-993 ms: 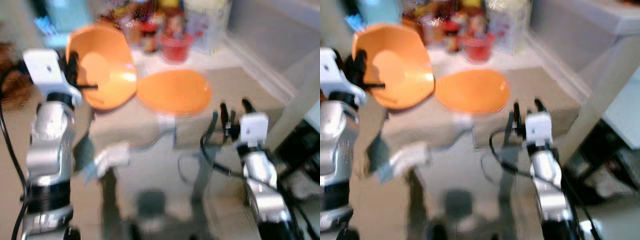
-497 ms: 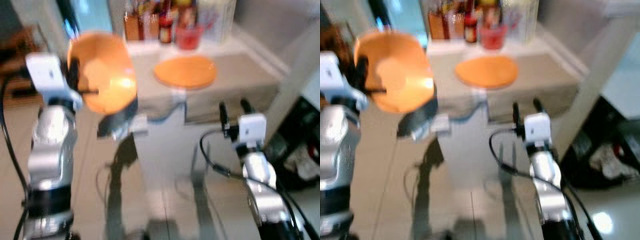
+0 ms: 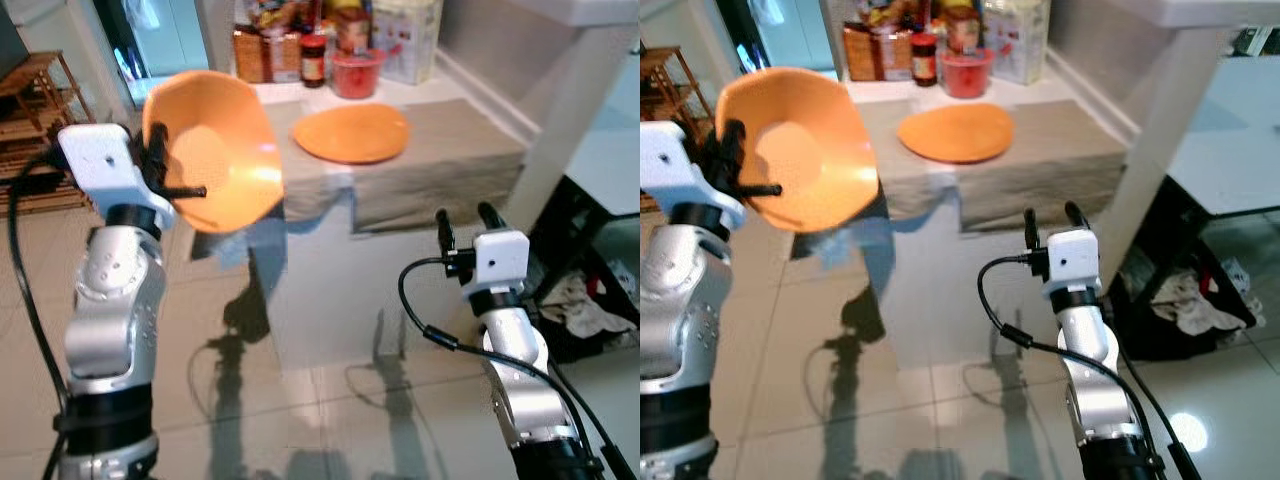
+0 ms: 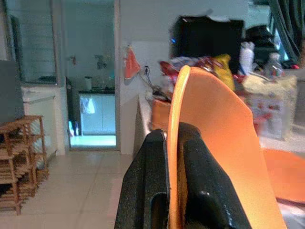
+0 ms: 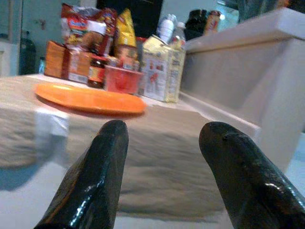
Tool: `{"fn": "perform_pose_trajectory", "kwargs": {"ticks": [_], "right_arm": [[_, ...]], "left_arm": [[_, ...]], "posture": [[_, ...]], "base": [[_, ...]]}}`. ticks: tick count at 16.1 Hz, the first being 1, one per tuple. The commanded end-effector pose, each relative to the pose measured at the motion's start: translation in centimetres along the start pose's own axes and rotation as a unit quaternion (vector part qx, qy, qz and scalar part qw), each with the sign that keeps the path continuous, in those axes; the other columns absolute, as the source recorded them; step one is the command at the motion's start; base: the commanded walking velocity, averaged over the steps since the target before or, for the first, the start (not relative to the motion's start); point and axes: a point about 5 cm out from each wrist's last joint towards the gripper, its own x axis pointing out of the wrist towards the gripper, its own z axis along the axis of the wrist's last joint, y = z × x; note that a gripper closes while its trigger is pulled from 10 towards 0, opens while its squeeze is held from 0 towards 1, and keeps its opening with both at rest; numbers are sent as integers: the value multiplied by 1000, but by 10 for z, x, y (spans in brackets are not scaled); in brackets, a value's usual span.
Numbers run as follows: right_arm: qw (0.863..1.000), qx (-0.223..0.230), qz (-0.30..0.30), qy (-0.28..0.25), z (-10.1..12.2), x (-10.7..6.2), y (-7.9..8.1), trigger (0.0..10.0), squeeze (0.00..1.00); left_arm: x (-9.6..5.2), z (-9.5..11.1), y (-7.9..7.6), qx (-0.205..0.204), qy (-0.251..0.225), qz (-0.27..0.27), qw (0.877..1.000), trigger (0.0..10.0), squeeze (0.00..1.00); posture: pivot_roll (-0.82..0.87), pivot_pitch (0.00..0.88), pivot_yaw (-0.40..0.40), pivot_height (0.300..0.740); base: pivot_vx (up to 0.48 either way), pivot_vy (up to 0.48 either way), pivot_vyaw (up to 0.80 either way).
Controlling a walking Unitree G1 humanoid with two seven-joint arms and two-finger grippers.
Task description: Setting the table
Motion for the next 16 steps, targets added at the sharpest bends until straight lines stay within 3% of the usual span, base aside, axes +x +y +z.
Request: {"fn": "perform_pose_trajectory", "kwargs": {"ticks": [1,4,9,11,14,16], "right_arm": [[1000,3,0,1,1,4,-2,10000,0],[1000,-3,0,11,-2,4,-2,10000,0],[1000,-10,5,14,-3,2,-2,10000,0],[1000,-11,10,15,-3,2,0,10000,0],[1000,-5,7,13,-3,1,0,10000,0],[1000,-22,17,14,-2,0,2,10000,0]], "left_arm": [[0,7,-6,2,-15,-10,1000,0,0],[-1,2,-9,5,-5,-12,1000,0,0],[-4,-7,-15,1,11,-13,1000,0,0],[-5,-8,-15,0,15,-10,1000,0,0],[-4,-16,-23,-1,30,-12,999,0,0],[-5,-26,-25,-6,49,-13,999,0,0]], "posture": [[-97,0,50,740],[-99,0,53,740],[-102,0,54,740],[-104,0,54,740],[-108,0,58,740],[-110,0,61,740]], "base": [[0,-480,0],[0,-480,704],[0,-480,0],[0,-480,666],[0,-474,0],[0,-465,353]]}}
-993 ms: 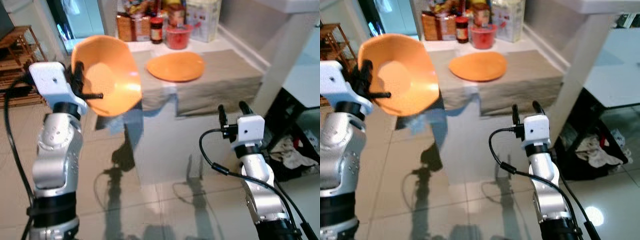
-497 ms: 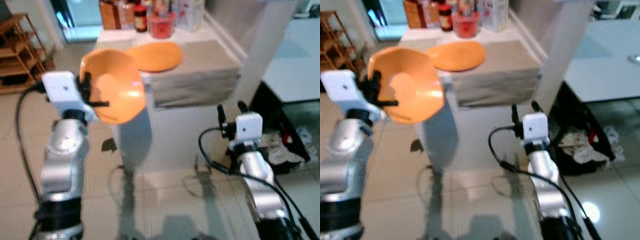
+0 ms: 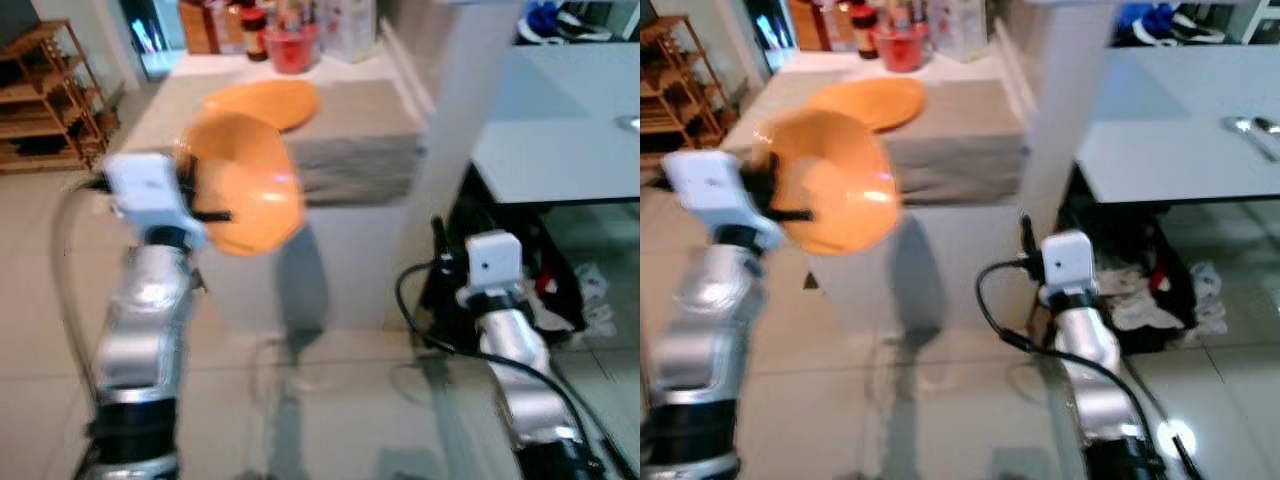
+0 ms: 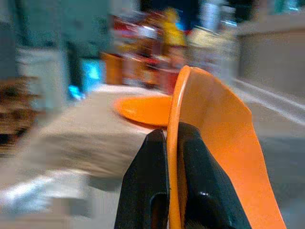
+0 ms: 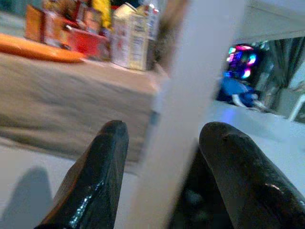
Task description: Setting the table
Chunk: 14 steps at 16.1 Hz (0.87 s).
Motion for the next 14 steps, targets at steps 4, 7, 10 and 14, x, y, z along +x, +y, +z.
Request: {"fn": "perform_pose_trajectory", "kwargs": {"ticks": [4,7,10,14], "right_arm": [[1000,9,0,2,1,1,3,10000,0],[1000,7,2,7,-3,-2,3,10000,0],[1000,13,3,13,-6,-5,4,10000,0],[1000,13,15,13,-5,-1,11,10000,0]], "left_arm": [[-9,-30,17,11,51,19,998,0,0],[-29,-57,26,25,112,3,993,0,0],[-43,-65,32,27,138,-4,990,0,0],[-27,-53,19,25,107,-35,993,0,0]], "posture": [[-112,0,64,740],[-108,0,70,740],[-100,0,76,740],[-101,0,72,740]], "base": [[0,-465,773],[0,-465,781],[0,-465,263],[0,-465,-195]]}}
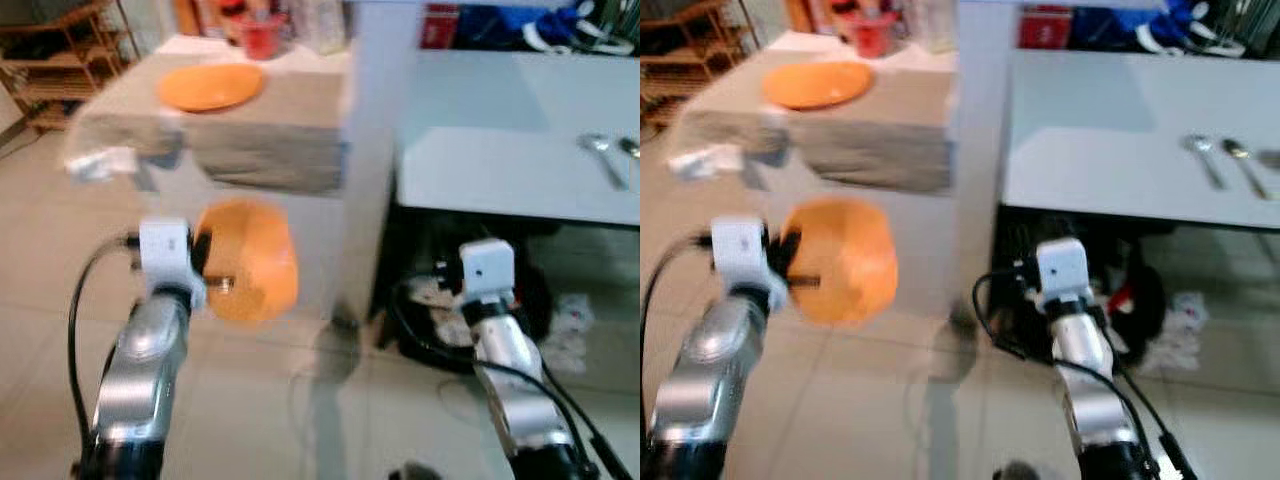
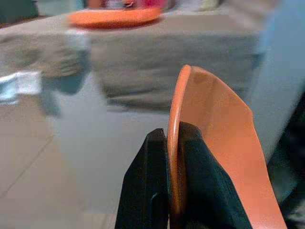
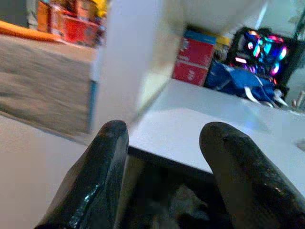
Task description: Setting the table
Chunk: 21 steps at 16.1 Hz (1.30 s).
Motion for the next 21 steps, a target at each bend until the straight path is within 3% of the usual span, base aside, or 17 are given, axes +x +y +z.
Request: {"fn": "perform_pose_trajectory", "kwargs": {"ticks": [1,3,8,15,21], "right_arm": [[1000,-3,0,3,0,1,-2,10000,0],[1000,0,-4,-8,2,0,-4,10000,0],[1000,-6,-5,-11,2,0,-5,10000,0],[1000,-5,0,-7,0,-1,-5,10000,0],[1000,-9,1,-6,0,-2,-5,10000,0]], "left_arm": [[1,5,-6,2,-12,-22,1000,0,0],[2,6,-7,4,-13,-25,1000,0,0],[7,13,-13,1,-29,-29,999,0,0],[8,12,-8,-11,-29,18,999,0,0],[11,12,-7,-9,-28,22,999,0,0]], "posture": [[-101,0,72,740],[-107,0,73,740],[-113,0,74,740],[-109,0,74,740],[-118,0,75,740]], "base": [[0,-465,-775],[0,-465,-778],[0,-455,0],[266,-396,0],[292,-377,0]]}}
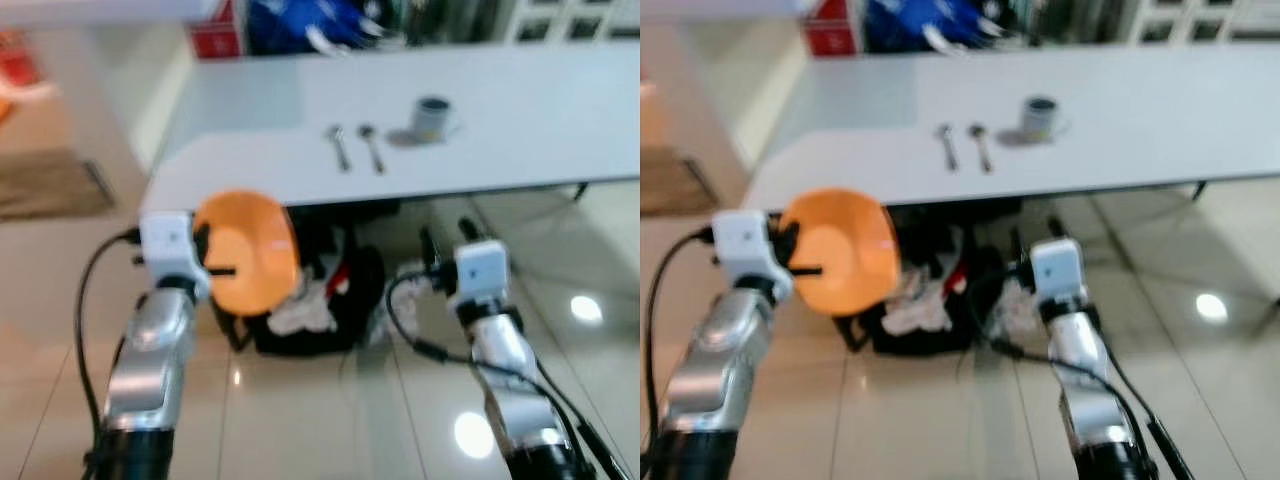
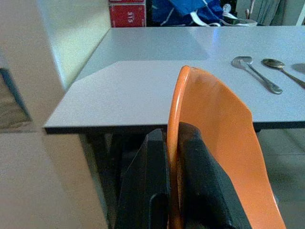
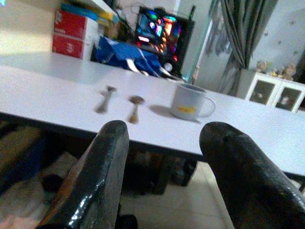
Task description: Setting the table
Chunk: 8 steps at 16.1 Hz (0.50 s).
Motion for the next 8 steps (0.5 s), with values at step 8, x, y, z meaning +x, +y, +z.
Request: {"fn": "perform_pose_trajectory", "kwargs": {"ticks": [8], "right_arm": [[1000,-12,-10,4,-2,-2,-9,10000,0]], "left_arm": [[3,17,-18,13,-47,-54,997,0,0]], "posture": [[-123,0,79,740]], "base": [[300,-371,0]]}}
